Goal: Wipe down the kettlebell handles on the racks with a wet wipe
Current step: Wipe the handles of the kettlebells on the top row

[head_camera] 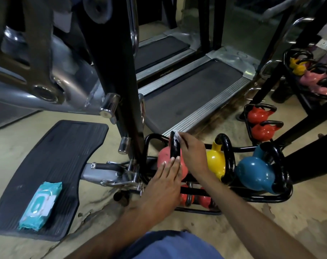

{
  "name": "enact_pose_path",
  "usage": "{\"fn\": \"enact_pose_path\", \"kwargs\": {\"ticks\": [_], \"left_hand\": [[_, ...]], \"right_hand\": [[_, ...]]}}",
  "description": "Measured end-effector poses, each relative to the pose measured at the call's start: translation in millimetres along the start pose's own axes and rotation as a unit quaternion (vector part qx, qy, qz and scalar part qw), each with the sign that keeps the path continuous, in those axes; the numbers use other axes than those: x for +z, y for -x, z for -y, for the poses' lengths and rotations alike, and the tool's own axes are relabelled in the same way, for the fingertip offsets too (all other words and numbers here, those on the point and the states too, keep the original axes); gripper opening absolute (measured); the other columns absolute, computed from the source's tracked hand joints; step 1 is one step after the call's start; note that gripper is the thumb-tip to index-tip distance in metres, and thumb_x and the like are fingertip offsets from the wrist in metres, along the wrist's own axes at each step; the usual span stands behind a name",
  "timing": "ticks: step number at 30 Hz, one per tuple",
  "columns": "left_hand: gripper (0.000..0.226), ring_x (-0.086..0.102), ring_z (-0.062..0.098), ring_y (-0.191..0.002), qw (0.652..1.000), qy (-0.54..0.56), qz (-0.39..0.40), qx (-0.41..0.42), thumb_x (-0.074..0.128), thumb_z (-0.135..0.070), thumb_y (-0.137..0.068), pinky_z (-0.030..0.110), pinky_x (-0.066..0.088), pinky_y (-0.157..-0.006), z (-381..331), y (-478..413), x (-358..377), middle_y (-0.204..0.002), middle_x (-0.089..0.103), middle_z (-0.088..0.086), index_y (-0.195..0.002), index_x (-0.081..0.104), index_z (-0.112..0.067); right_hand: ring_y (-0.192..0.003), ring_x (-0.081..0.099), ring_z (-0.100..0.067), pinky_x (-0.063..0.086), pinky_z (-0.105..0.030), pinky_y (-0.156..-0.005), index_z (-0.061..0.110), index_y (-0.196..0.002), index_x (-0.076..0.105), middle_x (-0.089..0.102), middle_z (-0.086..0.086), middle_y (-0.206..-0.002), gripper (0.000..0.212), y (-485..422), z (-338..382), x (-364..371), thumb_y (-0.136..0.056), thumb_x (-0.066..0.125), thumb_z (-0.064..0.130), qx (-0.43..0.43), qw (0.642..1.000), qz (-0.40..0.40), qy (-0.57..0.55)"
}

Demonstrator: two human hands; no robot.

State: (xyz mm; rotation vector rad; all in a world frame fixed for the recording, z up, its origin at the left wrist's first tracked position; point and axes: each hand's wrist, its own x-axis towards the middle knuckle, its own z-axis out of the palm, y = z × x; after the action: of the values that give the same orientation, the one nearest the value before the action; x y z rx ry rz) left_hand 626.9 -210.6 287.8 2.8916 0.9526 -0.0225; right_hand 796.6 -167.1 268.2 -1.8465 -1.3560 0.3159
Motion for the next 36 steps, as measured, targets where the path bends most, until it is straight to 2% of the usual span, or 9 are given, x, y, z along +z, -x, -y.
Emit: {"fn": "enact_pose_path", "kwargs": {"ticks": [3, 6, 9, 13, 16, 22, 25, 29, 36], "left_hand": [[0.085, -0.008, 0.033, -0.154, 1.0, -0.018, -0.01, 0.005, 0.054, -0.018, -0.095, 0.048, 0.0, -0.125, -1.8, 1.3, -3.5, -0.164, -0.013, 0.022, -0.157, -0.001, 0.003], [0.085, -0.012, 0.033, -0.153, 1.0, -0.004, 0.0, 0.0, 0.053, -0.018, -0.097, 0.048, 0.001, -0.125, -4.9, 0.8, -8.3, -0.164, -0.016, 0.022, -0.156, -0.006, 0.002], [0.088, -0.011, 0.031, -0.154, 1.0, 0.018, 0.002, -0.014, 0.055, -0.017, -0.096, 0.045, -0.003, -0.125, -5.8, 0.3, -5.6, -0.165, -0.015, 0.02, -0.157, -0.006, 0.0], [0.088, -0.011, 0.03, -0.154, 0.999, 0.029, 0.002, -0.024, 0.056, -0.02, -0.095, 0.043, -0.003, -0.125, -8.5, -0.9, -5.8, -0.165, -0.012, 0.019, -0.158, -0.001, 0.0], [0.085, -0.011, 0.03, -0.154, 0.999, 0.03, 0.012, -0.017, 0.055, -0.026, -0.097, 0.045, 0.0, -0.126, -9.1, -0.5, -8.5, -0.166, -0.01, 0.02, -0.158, 0.002, 0.001], [0.067, 0.029, 0.039, -0.148, 1.0, 0.003, 0.008, -0.013, 0.049, -0.034, -0.089, 0.05, 0.029, -0.119, -15.5, 21.7, 3.2, -0.16, 0.019, 0.031, -0.141, 0.047, 0.008], [0.072, 0.029, 0.038, -0.148, 1.0, 0.007, 0.015, -0.026, 0.037, -0.036, -0.082, 0.05, 0.033, -0.117, -21.4, 29.1, 10.0, -0.161, 0.018, 0.03, -0.139, 0.049, 0.007], [0.064, 0.044, 0.038, -0.138, 0.998, 0.009, 0.04, -0.038, 0.058, -0.04, -0.08, 0.048, 0.037, -0.115, -25.9, 32.7, 8.3, -0.147, 0.044, 0.029, -0.13, 0.062, 0.0], [0.07, 0.047, 0.04, -0.134, 0.998, 0.012, 0.009, -0.061, 0.069, -0.037, -0.077, 0.048, 0.041, -0.113, -35.9, 32.8, 21.7, -0.142, 0.048, 0.03, -0.134, 0.057, 0.003]], "right_hand": [[-0.074, 0.065, -0.024, 0.049, -0.039, -0.065, 0.017, -0.086, 0.061, 0.068, -0.003, -0.076, 0.041, -48.0, -16.5, 1.8, -0.106, 0.041, 0.047, -0.025, 0.992, 0.088, 0.081], [-0.074, 0.063, -0.037, 0.036, -0.038, -0.06, 0.015, -0.075, 0.052, 0.063, -0.012, -0.071, 0.031, -81.2, -15.0, -0.9, -0.101, 0.05, 0.031, -0.034, 0.975, 0.181, 0.122], [-0.076, 0.064, -0.033, 0.045, -0.04, -0.063, 0.017, -0.082, 0.06, 0.067, -0.009, -0.078, 0.023, -87.7, -3.7, -8.5, -0.097, 0.05, 0.031, -0.128, 0.943, 0.261, 0.163], [-0.109, 0.067, -0.026, 0.051, -0.041, -0.088, 0.022, -0.1, 0.069, 0.072, -0.007, -0.111, 0.042, -83.0, 14.9, -14.9, -0.092, 0.035, 0.047, -0.257, 0.86, 0.359, 0.257], [-0.135, 0.054, -0.021, 0.034, -0.05, -0.112, 0.021, -0.109, 0.072, 0.068, -0.01, -0.129, 0.051, -92.9, 28.7, -16.8, -0.097, 0.03, 0.047, -0.282, 0.815, 0.379, 0.335], [-0.102, 0.066, -0.027, 0.023, -0.054, -0.121, 0.016, -0.081, 0.068, 0.073, -0.007, -0.096, 0.05, -53.4, 66.0, -4.7, -0.099, 0.032, 0.046, -0.276, 0.695, 0.519, 0.414], [-0.103, 0.063, -0.026, 0.027, -0.052, -0.119, 0.015, -0.096, 0.073, 0.073, -0.007, -0.106, 0.051, -46.8, 76.4, 0.2, -0.1, 0.033, 0.046, -0.252, 0.677, 0.534, 0.439], [-0.118, 0.06, -0.03, 0.025, -0.055, -0.118, 0.015, -0.114, 0.071, 0.069, -0.008, -0.124, 0.042, -27.9, 88.6, -2.4, -0.103, 0.037, 0.037, -0.288, 0.6, 0.574, 0.477], [-0.075, 0.053, -0.019, 0.028, -0.05, -0.104, 0.019, -0.076, 0.057, 0.063, 0.001, -0.087, 0.024, -18.9, 95.0, -8.9, -0.098, 0.048, 0.022, -0.299, 0.601, 0.567, 0.477]]}}
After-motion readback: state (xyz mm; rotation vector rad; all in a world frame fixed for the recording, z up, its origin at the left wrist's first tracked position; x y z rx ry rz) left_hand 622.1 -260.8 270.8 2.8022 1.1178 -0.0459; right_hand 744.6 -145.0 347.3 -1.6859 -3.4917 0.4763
